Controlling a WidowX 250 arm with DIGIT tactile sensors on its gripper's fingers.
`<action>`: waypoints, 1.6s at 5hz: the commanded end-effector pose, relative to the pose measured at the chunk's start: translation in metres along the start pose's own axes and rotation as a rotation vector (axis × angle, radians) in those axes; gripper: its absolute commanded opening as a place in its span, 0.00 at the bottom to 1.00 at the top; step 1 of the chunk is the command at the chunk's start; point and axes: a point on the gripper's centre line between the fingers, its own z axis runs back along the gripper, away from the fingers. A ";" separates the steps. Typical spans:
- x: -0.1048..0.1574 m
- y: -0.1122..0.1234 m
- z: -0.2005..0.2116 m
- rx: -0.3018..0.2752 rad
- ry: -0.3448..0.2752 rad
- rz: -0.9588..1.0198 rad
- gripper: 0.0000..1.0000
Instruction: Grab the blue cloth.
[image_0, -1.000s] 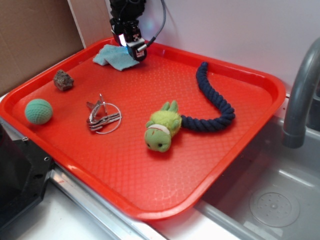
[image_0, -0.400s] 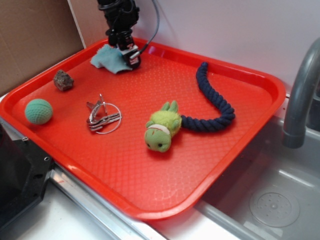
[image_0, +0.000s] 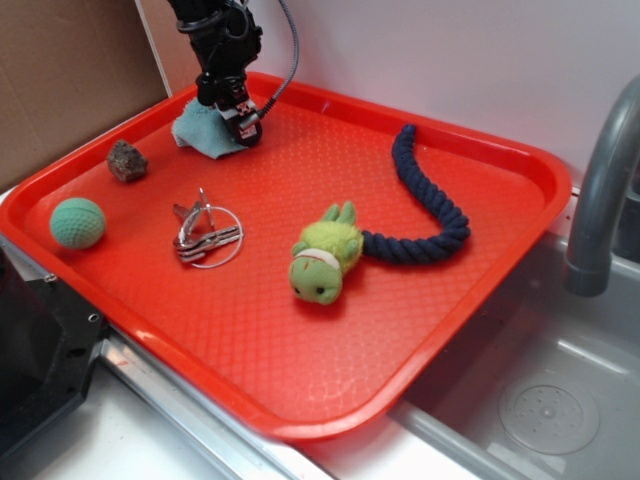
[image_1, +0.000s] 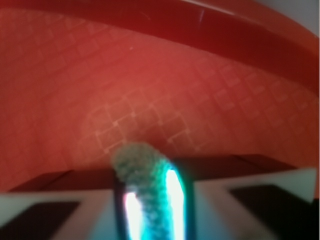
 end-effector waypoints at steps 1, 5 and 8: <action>0.000 -0.003 0.015 0.017 -0.028 0.007 0.00; -0.016 -0.107 0.203 -0.057 -0.169 0.339 0.00; -0.020 -0.157 0.278 0.017 -0.042 0.357 0.00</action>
